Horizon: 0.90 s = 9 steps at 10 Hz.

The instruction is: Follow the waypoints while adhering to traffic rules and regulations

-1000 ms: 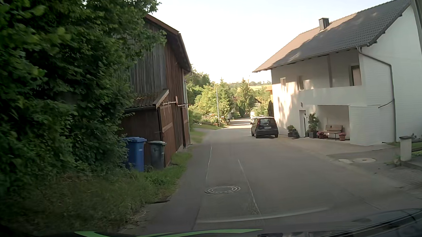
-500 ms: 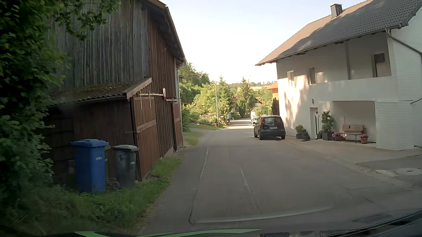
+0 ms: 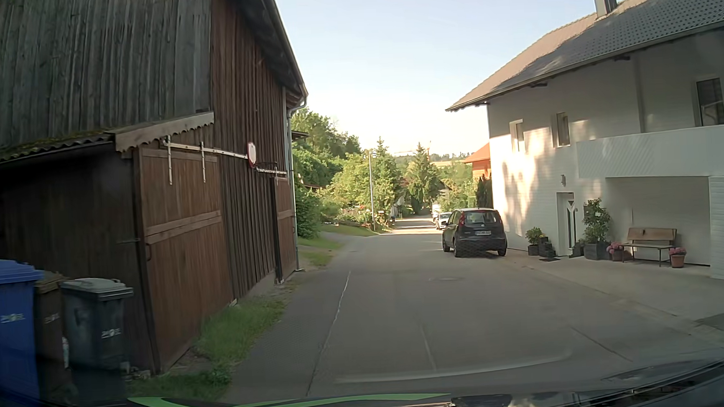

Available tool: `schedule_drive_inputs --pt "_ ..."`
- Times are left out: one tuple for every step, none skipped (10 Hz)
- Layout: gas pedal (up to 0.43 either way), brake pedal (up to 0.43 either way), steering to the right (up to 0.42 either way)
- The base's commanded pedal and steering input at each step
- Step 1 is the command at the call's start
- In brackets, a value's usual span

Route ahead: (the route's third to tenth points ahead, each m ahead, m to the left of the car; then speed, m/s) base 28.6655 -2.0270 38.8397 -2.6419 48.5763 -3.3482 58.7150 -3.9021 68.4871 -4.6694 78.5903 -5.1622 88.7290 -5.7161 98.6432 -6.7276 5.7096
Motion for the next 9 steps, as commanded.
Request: schedule_drive_inputs --pt "0.000 0.146 -0.005" --pt "0.000 0.140 -0.012" --pt "0.000 0.134 -0.014" --pt "0.000 0.134 -0.012" --pt "0.000 0.134 -0.011" --pt "0.000 0.122 -0.011" --pt "0.000 0.116 -0.011" --pt "0.000 0.116 -0.010" --pt "0.000 0.116 -0.010"
